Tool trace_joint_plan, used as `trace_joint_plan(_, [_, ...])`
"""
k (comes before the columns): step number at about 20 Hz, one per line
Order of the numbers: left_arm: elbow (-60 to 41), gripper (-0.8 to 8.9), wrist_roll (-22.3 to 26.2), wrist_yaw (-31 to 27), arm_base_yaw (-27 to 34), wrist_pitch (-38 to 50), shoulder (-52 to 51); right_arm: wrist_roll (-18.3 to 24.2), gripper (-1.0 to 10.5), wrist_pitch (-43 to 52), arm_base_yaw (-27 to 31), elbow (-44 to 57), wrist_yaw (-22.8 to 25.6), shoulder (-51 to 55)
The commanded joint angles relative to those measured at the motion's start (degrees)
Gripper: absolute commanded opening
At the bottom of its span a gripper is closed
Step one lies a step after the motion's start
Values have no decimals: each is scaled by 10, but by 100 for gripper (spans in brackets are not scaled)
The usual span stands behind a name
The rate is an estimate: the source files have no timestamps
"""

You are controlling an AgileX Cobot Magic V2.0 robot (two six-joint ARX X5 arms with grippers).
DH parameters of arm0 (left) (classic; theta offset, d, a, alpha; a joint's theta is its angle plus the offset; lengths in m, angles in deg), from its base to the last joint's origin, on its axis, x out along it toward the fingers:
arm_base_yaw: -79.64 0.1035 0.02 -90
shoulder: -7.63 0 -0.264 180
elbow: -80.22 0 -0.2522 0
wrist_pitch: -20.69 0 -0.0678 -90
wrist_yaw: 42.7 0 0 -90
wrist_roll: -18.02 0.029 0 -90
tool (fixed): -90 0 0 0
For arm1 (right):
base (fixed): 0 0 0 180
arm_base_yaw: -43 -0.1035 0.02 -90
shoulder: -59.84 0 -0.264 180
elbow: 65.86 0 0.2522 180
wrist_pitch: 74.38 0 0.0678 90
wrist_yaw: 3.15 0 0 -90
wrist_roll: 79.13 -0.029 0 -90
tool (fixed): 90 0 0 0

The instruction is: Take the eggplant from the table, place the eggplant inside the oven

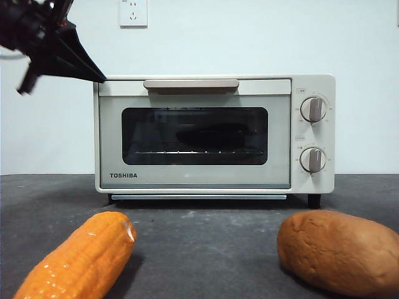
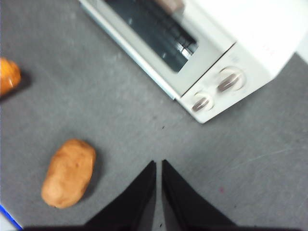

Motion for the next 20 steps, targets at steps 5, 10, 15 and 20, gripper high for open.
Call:
trace_joint_plan(5, [3, 6, 20, -204, -40, 9, -103, 14, 4, 153, 52, 111, -59, -5])
trace_joint_plan(10, [-38, 6, 35, -257, -71, 29, -172, 15, 4, 288, 148, 190, -166, -5])
trace_joint_plan(15, [-237, 6, 4, -301, -96, 147, -311, -15, 5, 440, 311, 290, -283, 8])
trace_joint_plan(20, [-432, 6, -30, -395, -130, 269, -438, -24, 5, 589, 430, 377, -329, 45])
